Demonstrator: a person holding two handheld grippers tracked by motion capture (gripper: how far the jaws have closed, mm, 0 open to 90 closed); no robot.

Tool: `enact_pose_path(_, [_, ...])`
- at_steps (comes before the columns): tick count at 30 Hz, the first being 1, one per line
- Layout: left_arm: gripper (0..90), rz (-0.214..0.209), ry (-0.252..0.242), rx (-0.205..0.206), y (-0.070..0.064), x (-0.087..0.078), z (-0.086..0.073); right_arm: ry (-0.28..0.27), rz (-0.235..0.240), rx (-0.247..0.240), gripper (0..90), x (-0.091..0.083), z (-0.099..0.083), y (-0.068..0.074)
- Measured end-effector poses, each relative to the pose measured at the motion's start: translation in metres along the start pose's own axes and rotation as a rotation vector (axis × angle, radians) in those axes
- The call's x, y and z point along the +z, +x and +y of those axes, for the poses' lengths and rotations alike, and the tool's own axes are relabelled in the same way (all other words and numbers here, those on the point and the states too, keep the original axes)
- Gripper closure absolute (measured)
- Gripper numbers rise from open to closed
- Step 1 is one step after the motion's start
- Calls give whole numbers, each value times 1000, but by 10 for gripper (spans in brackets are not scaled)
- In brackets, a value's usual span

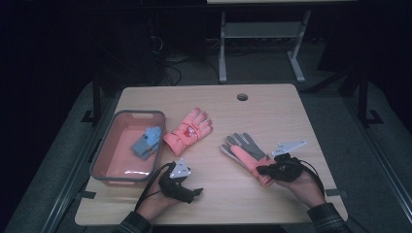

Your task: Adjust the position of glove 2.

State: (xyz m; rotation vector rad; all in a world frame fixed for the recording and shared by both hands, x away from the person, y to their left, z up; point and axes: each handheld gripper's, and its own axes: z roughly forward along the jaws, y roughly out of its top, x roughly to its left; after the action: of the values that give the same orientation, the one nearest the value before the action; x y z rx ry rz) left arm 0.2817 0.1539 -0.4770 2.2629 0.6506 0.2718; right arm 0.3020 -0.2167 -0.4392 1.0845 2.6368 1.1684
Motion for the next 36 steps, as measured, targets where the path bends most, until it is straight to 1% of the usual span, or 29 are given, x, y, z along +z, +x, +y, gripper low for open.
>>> enact_pose_path(4, [125,0,0,1,0,0,0,-2,-3,-2,899,-5,-5,-3])
enact_pose_path(7, [125,0,0,1,0,0,0,-10,-3,-10,898,-6,-3,-2])
enact_pose_path(8, [125,0,1,1,0,0,0,-13,-3,-4,896,-7,-2,-1])
enact_pose_path(10, [125,-1,0,1,0,0,0,-29,4,-20,856,-8,-1,0])
enact_pose_path(11, [125,-2,1,-2,0,0,0,-34,4,-7,837,-10,0,0])
enact_pose_path(12, [125,-2,1,-2,0,0,0,-47,3,-17,823,-12,0,-1])
enact_pose_path(13, [125,-2,1,-2,0,0,0,-57,-1,-7,798,-14,1,0])
enact_pose_path(14, [125,-3,1,-1,0,0,0,-75,-7,-10,789,-16,1,-2])
enact_pose_path(15, [125,-2,2,0,0,0,0,-91,-19,-20,789,-19,1,-3])
enact_pose_path(16, [125,-3,-3,-5,0,0,0,-101,-39,-18,793,-22,1,-4])
enact_pose_path(17, [125,-2,-3,-5,0,0,0,-106,-59,-17,818,-24,1,-7])
enact_pose_path(19, [125,-2,2,0,0,0,0,-120,-120,-30,872,-29,1,-14])
enact_pose_path(20, [125,-3,1,-1,0,0,0,-119,-147,-23,898,-30,0,-19])
enact_pose_path(21, [125,-3,1,-1,0,0,0,-116,-168,-15,900,-31,0,-25])
enact_pose_path(22, [125,-3,1,0,0,0,0,-108,-184,1,900,-31,-1,-30])
enact_pose_path(25, [125,-1,2,1,0,0,0,-78,-220,7,900,-25,-5,-45])
enact_pose_path(27, [126,-1,5,5,1,0,0,-64,-225,11,900,-21,-8,-52])
enact_pose_path(30, [126,-1,5,5,1,0,0,-29,-209,10,900,-16,-11,-58])
enact_pose_path(31, [126,-1,5,6,1,0,0,-24,-199,15,900,-14,-12,-57])
enact_pose_path(34, [127,-1,4,4,1,0,0,-18,-166,-19,900,-14,-11,-50])
enact_pose_path(36, [126,-1,2,4,1,0,0,-13,-135,-36,900,-13,-11,-43])
